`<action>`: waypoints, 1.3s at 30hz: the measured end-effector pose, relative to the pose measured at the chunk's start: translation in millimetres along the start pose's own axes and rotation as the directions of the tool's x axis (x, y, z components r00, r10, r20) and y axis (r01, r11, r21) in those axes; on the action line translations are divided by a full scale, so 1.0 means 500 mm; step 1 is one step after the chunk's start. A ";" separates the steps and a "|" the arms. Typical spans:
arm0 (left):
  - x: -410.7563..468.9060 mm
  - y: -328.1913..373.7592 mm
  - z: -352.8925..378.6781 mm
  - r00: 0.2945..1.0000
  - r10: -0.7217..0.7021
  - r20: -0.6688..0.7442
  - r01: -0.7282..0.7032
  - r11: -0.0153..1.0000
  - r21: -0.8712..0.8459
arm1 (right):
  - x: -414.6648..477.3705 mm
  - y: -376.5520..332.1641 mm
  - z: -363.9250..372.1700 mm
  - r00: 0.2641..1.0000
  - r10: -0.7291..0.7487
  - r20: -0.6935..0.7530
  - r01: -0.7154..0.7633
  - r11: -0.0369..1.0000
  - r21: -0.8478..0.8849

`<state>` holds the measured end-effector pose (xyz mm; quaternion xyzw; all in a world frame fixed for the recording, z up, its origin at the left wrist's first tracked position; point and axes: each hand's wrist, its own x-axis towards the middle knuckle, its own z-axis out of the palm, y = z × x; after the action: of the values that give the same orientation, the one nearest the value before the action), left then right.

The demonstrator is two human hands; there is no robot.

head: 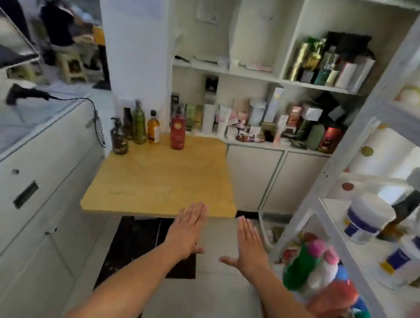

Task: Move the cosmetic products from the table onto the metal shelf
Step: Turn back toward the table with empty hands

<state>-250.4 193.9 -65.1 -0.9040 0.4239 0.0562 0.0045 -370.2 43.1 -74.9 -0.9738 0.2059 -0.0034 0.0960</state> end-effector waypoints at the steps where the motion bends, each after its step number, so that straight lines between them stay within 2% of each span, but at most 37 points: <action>1: 0.027 -0.025 -0.010 0.999 -0.042 -0.003 0.042 0.999 -0.018 | 0.047 -0.009 -0.003 0.999 -0.037 -0.001 0.037 0.999 0.011; 7: 0.147 -0.162 -0.052 0.957 -0.288 -0.035 0.282 0.953 -0.114 | 0.301 -0.071 -0.030 0.981 -0.195 0.011 0.194 0.980 0.039; 11: 0.187 -0.269 -0.034 0.931 -0.364 0.017 0.363 0.926 -0.101 | 0.416 -0.141 -0.015 0.963 -0.259 0.069 0.256 0.965 0.046; 19: 0.317 -0.561 -0.033 0.875 -0.484 -0.014 0.476 0.864 -0.165 | 0.673 -0.321 0.048 0.936 -0.327 0.132 0.323 0.945 0.054; 28: 0.443 -0.953 -0.031 0.884 -0.465 0.044 0.465 0.869 -0.166 | 0.959 -0.594 0.104 0.941 -0.296 0.167 0.289 0.955 0.064; 33: 0.520 -1.071 -0.033 0.899 -0.430 0.079 0.437 0.884 -0.166 | 1.071 -0.694 0.112 0.938 -0.299 0.175 0.293 0.954 0.062; 39: 0.607 -1.134 -0.002 0.939 -0.326 0.114 0.343 0.915 -0.212 | 1.164 -0.751 0.147 0.935 -0.262 0.238 0.266 0.964 0.013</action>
<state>376.9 324.6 -118.4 -0.9547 0.2532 0.1375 -0.0738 316.3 159.5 -95.3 -0.9869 0.0604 0.1021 0.1093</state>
